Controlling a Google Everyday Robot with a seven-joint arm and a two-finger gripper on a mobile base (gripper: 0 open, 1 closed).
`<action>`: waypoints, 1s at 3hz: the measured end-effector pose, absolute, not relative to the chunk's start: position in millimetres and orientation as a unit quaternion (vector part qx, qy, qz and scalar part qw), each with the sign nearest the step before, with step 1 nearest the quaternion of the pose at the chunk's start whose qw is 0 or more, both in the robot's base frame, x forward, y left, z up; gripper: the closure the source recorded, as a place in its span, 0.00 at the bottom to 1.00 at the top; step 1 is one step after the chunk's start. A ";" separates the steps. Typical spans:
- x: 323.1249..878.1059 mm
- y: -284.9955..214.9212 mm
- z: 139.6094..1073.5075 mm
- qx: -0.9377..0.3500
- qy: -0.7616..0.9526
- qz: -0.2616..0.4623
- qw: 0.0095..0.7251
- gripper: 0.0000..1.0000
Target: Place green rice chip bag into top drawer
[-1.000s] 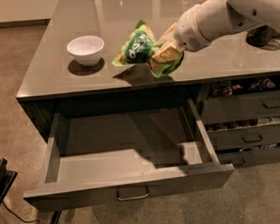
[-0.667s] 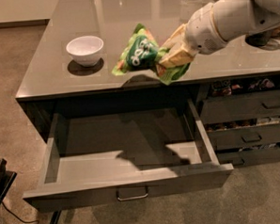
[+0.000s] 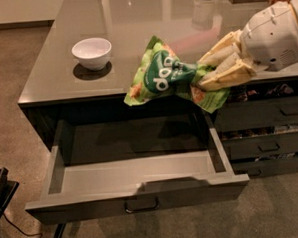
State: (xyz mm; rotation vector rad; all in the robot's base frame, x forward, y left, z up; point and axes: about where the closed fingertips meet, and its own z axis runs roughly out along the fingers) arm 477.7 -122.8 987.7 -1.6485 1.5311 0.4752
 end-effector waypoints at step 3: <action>452.1 -90.6 920.1 -0.701 0.571 0.211 0.370 1.00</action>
Offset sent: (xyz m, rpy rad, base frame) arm -0.0272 0.0292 -0.0701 -0.1163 0.0162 0.1696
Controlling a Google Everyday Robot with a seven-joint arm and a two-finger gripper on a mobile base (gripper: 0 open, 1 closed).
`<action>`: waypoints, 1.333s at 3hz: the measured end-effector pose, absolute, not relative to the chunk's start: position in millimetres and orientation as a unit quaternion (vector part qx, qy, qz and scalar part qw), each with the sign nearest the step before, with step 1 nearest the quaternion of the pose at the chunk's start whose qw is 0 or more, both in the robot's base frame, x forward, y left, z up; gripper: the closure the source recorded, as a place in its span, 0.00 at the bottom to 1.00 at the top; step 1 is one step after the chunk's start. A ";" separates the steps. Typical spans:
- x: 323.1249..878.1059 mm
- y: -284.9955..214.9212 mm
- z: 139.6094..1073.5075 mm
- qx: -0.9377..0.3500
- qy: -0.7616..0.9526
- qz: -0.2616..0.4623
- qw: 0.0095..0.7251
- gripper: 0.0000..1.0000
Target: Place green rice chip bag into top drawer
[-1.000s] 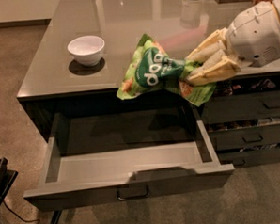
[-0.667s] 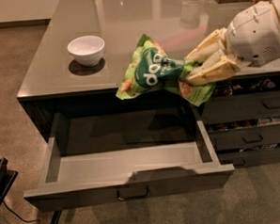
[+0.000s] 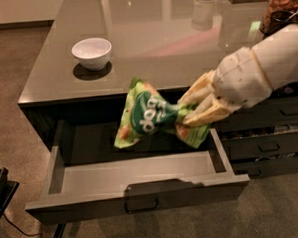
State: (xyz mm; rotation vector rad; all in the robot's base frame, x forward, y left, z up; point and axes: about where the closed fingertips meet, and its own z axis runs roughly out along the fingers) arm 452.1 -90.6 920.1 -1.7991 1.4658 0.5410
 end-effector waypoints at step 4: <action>460.8 -41.6 747.0 -0.728 0.543 0.219 0.358 1.00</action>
Offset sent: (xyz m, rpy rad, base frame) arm -0.0130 0.0464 -0.1582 -0.0170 0.0136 0.0994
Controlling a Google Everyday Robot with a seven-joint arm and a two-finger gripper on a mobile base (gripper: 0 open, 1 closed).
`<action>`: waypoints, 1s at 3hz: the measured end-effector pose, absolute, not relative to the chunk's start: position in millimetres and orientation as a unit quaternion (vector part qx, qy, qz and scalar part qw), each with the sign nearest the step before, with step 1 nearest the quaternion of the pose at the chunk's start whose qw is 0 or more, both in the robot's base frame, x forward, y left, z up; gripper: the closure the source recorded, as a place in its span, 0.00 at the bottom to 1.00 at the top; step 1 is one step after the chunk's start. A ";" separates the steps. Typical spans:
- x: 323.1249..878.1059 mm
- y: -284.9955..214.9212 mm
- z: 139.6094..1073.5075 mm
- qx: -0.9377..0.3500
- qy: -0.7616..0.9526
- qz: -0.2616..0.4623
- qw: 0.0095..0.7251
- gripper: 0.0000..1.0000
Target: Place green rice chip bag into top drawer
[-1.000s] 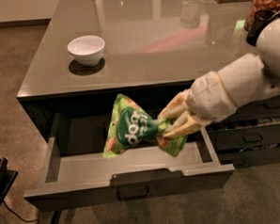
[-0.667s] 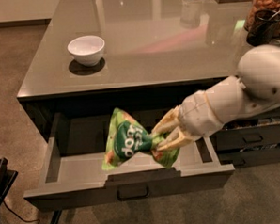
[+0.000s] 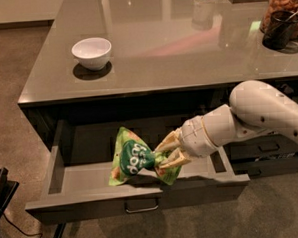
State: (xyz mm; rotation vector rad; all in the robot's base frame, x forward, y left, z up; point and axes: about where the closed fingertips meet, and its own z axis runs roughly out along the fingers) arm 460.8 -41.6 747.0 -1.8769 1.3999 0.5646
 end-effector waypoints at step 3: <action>523.6 -24.1 675.1 -0.710 0.548 0.229 0.379 1.00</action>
Offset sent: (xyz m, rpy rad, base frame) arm 0.0777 0.0147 -0.0791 0.0535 -0.0105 -0.0350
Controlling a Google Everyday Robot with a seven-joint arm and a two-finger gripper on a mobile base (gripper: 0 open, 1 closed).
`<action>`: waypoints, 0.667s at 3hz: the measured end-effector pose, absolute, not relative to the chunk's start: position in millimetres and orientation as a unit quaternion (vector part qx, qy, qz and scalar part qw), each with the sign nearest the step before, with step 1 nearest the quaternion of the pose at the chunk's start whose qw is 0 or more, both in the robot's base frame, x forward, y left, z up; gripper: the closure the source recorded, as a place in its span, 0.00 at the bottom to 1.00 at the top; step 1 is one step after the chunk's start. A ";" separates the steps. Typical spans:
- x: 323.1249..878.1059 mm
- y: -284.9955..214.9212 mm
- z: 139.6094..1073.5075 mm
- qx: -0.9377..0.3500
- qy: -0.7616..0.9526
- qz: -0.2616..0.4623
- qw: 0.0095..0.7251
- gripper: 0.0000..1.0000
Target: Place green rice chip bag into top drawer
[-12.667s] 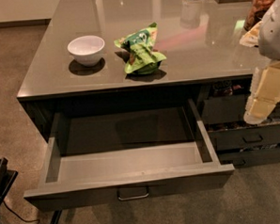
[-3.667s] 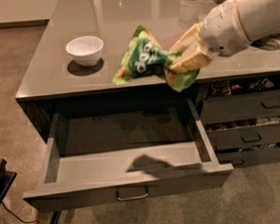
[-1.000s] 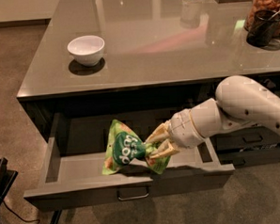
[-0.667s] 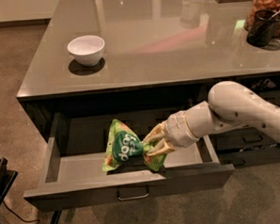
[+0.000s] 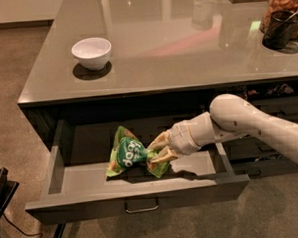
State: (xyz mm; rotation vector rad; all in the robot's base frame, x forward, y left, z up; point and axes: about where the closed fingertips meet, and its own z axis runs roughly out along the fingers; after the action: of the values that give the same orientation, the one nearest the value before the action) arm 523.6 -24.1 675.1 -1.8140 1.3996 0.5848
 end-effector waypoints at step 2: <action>535.7 -14.2 651.7 -0.706 0.550 0.233 0.379 0.82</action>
Offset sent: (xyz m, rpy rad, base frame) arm 0.0105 0.0082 -0.0199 0.0049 0.0062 -0.0044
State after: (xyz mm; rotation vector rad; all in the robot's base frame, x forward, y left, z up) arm 535.7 -14.2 651.7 -1.8045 1.4055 0.5940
